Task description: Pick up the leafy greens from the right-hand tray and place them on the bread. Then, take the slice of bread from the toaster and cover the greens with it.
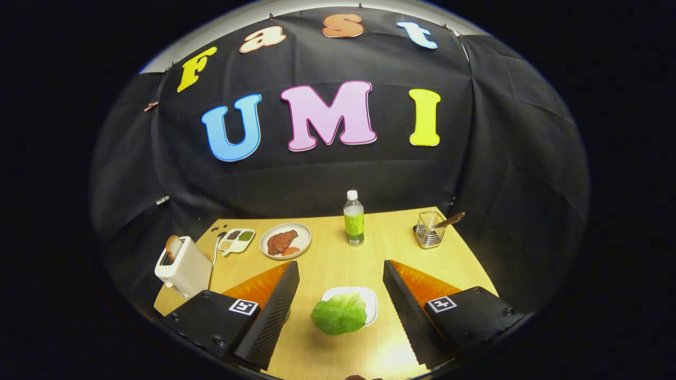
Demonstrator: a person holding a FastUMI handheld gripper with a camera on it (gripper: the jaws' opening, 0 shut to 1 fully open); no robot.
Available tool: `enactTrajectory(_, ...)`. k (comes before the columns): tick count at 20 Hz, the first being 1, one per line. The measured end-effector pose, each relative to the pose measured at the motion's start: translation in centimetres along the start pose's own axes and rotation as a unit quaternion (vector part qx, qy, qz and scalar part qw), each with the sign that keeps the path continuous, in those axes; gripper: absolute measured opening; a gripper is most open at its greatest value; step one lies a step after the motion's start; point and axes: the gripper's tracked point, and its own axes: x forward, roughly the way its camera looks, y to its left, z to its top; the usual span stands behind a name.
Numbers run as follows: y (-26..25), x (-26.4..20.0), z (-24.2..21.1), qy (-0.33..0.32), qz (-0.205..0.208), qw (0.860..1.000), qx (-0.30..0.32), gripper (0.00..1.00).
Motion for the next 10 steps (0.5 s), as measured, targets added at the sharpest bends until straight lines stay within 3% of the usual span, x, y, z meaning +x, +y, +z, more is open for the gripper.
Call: enactTrajectory(10,-0.5,8.4,-13.4,0.131,-0.007,0.991,-0.016,1.0)
